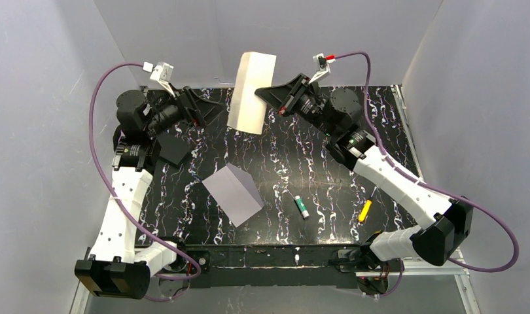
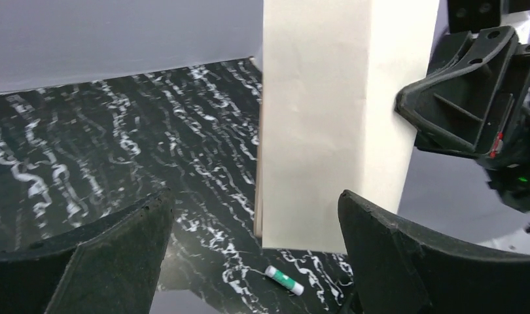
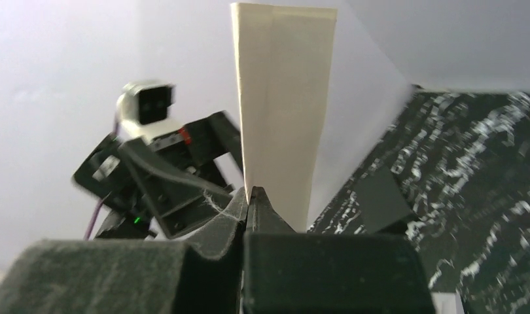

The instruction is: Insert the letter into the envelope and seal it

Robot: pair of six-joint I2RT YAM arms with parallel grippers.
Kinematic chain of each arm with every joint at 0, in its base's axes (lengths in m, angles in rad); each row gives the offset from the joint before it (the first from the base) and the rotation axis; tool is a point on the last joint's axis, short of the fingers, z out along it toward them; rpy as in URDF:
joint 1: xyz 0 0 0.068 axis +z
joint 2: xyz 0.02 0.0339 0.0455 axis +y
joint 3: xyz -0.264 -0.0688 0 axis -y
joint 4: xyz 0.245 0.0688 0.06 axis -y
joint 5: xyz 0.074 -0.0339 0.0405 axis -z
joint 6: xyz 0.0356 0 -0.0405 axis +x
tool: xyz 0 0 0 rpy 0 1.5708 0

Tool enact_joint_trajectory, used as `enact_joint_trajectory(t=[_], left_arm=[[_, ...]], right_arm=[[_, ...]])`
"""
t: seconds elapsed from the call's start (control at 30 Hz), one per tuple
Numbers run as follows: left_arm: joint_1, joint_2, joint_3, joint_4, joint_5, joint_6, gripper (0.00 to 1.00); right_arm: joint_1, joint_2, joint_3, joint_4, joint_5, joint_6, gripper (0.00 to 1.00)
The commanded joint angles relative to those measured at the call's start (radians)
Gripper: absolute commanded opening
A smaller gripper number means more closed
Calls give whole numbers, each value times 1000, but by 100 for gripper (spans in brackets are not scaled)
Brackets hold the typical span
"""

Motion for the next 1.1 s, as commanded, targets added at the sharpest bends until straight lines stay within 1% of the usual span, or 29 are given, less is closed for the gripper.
enact_joint_trajectory(t=[0.0, 0.03, 0.07, 0.17, 0.23, 0.37, 0.43, 0.5, 0.6, 0.67, 0.77, 0.9, 1.0, 1.07], left_arm=[[1, -54, 5, -87, -143, 146, 93], [-3, -56, -6, -72, -137, 174, 93], [-9, -56, -16, -55, -128, 199, 93], [-52, -43, -21, -37, -118, 310, 93], [-93, -37, -22, -34, -131, 376, 93], [-162, -27, -46, 7, -95, 443, 94], [-184, -19, -69, 45, -50, 491, 94], [-201, -7, -90, 54, -33, 537, 94], [-221, 12, -107, 61, -3, 577, 94], [-243, 32, -103, 64, -19, 605, 94], [-282, 52, -126, 108, -44, 689, 94], [-336, 46, -184, 236, -182, 795, 94], [-357, 36, -201, 294, -242, 823, 94], [-373, 26, -224, 331, -258, 865, 94]], right_arm=[[-1, 31, 123, -329, 306, 102, 1], [-1, 45, 153, -407, 347, 148, 1], [-1, 62, 178, -449, 364, 180, 1], [-1, 104, 231, -524, 383, 304, 1], [-1, 120, 263, -585, 424, 373, 1], [-1, 141, 344, -777, 529, 520, 1], [-1, 130, 344, -809, 564, 589, 1], [-1, 115, 339, -815, 592, 640, 1], [-1, 119, 395, -883, 615, 689, 1], [-1, 131, 436, -938, 617, 714, 1], [-1, 137, 444, -953, 584, 734, 1], [-1, 143, 457, -984, 563, 750, 1], [-1, 138, 446, -986, 564, 757, 1], [-1, 138, 439, -986, 566, 760, 1]])
